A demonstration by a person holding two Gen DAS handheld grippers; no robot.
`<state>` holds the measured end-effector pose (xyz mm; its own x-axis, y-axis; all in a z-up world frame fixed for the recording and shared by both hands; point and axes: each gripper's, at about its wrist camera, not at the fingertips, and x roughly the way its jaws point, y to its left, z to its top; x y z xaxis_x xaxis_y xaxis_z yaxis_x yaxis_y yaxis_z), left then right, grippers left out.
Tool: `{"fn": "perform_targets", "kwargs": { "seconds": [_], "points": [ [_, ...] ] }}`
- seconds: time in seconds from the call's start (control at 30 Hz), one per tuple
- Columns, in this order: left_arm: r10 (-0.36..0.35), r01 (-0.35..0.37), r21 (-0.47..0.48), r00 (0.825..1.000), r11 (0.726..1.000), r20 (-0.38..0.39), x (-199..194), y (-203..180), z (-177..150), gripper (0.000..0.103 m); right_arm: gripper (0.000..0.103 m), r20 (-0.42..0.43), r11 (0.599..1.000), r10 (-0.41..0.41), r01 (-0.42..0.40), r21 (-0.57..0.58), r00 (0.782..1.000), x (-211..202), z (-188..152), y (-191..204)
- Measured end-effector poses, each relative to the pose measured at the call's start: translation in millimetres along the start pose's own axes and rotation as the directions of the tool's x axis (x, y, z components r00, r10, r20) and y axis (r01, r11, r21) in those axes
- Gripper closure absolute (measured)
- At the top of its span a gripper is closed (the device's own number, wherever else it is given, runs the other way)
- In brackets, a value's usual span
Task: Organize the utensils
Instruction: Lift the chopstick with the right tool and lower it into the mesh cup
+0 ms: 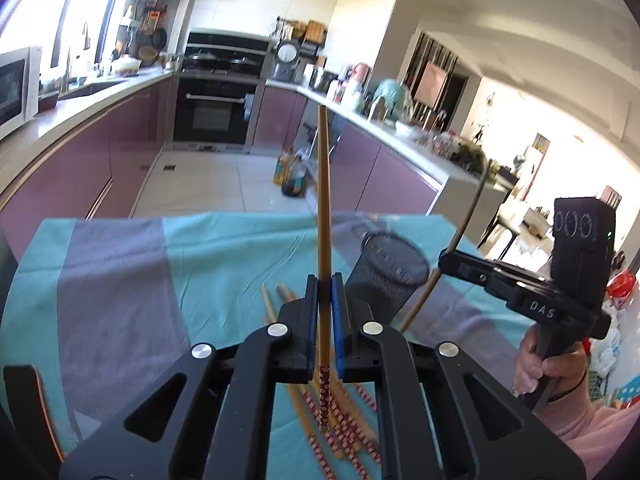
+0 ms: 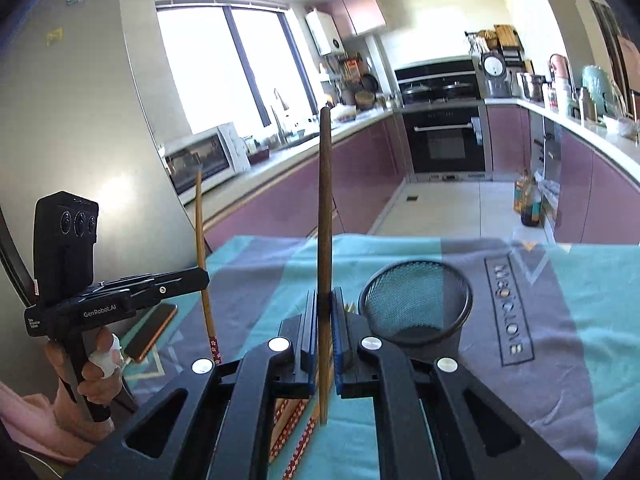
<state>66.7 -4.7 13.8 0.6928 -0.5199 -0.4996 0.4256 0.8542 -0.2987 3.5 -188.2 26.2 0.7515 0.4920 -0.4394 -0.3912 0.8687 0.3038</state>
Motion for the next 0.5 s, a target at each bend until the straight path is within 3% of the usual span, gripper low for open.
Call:
{"fn": "perform_targets", "kwargs": {
  "seconds": [0.3,0.5],
  "points": [
    [-0.083,0.081,0.018,0.986,0.997,0.145,-7,-41,67,0.096,0.097,0.116,0.998,-0.019,0.026,-0.06,0.993,-27,50,-7],
    [-0.103,0.098,0.036,0.978,0.994,0.18,17,-72,91,0.096,0.098,0.157,0.992,-0.075,0.09,-0.091,0.985,-29,73,-16]
  ]
}}
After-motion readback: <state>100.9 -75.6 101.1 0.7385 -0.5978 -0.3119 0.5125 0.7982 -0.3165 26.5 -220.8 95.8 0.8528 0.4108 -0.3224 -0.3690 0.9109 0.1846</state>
